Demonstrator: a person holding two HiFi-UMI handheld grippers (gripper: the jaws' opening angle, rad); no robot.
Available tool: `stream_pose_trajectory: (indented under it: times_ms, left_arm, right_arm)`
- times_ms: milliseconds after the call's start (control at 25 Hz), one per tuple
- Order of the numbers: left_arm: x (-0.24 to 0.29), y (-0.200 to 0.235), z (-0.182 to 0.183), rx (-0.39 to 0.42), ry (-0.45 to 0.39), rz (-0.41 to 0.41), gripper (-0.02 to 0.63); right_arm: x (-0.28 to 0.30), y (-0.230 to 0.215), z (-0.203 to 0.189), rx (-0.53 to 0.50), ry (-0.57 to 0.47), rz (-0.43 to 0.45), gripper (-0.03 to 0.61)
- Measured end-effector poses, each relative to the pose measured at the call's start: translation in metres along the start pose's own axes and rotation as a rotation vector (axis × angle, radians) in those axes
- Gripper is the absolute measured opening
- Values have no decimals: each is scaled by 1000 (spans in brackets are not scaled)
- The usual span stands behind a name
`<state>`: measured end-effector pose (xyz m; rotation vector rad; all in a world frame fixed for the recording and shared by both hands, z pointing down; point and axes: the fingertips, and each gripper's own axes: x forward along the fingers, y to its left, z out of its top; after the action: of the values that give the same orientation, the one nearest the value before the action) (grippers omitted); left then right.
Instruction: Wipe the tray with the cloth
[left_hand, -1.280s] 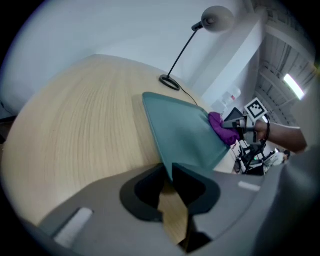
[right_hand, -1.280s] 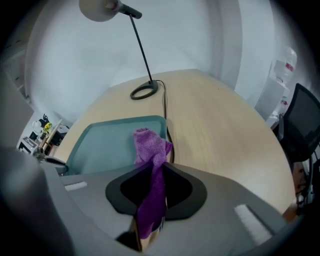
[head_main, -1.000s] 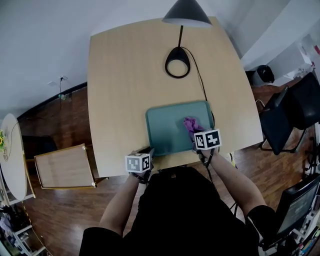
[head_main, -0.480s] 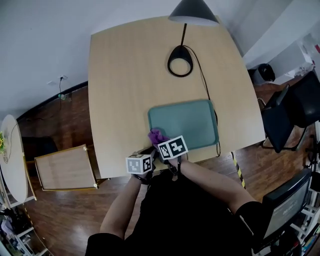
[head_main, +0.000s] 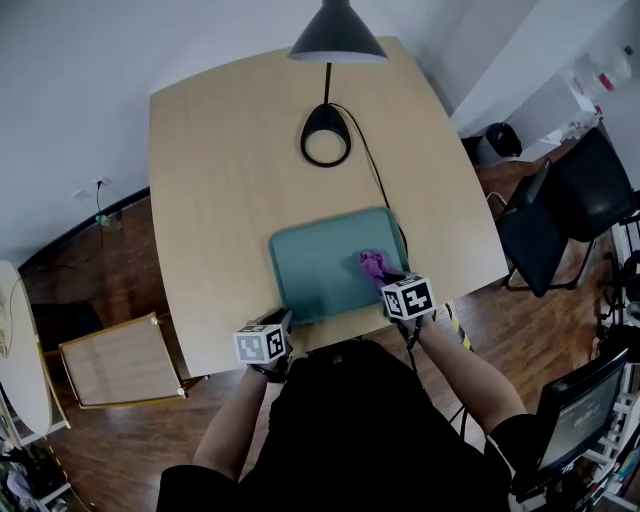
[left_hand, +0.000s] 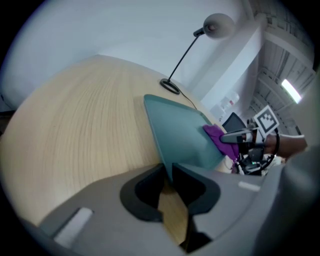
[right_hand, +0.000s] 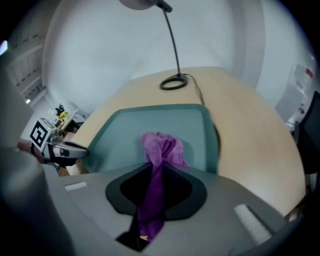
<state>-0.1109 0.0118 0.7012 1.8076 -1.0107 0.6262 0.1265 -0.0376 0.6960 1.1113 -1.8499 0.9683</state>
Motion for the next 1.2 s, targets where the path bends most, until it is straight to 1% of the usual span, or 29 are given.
stream_pose_trajectory:
  times_ms: [80,160,240,360,440,520,720,840,920,1000,1040,1120,1200]
  left_arm:
    - [0,0,2,3,-2,13,80]
    - [2,-2,1,5,1,3,80]
    - [5,-4,-1,2,7,-10,80]
    - [5,-4,-2,-4,11,-22,78]
    - [4,-3,-1,-10,5,-27,78]
    - [2,-1,1,-14,-3,-16,78]
    - [0,1,3,-14,-12,3,78]
    - [-1,4,4,-18,-19,14,78]
    - [0,5,1,-25,-26,7,77]
    - [3,4,0,-31,-33,-2,77]
    - [3,3,0,-32,-35,-2,77]
    - [1,1,-1,-44,-41,-1,75]
    - [-2,3,-2,-87,-54,-8,67]
  right_arm:
    - [-12,-44,-8,14,7,-69,63]
    - [-21,-69,-8,11,11,-92,63]
    - [-23,-76,-9,4,27,-72,63]
    - [-18,-66,-12,24,49,-29,63]
    - [-11,-46,-14,53,55,14,63]
    - [1,-13,-17,50,72,74,63]
    - [27,82,-14,-141,132,182,63]
    - [41,134,-7,-201,156,265,63]
    - [50,162,-4,-221,169,313,63]
    - [58,188,0,-199,169,367,63]
    - [61,198,2,-170,168,393,63]
    - [62,215,4,-73,166,438,63]
    - [63,224,5,35,162,476,60]
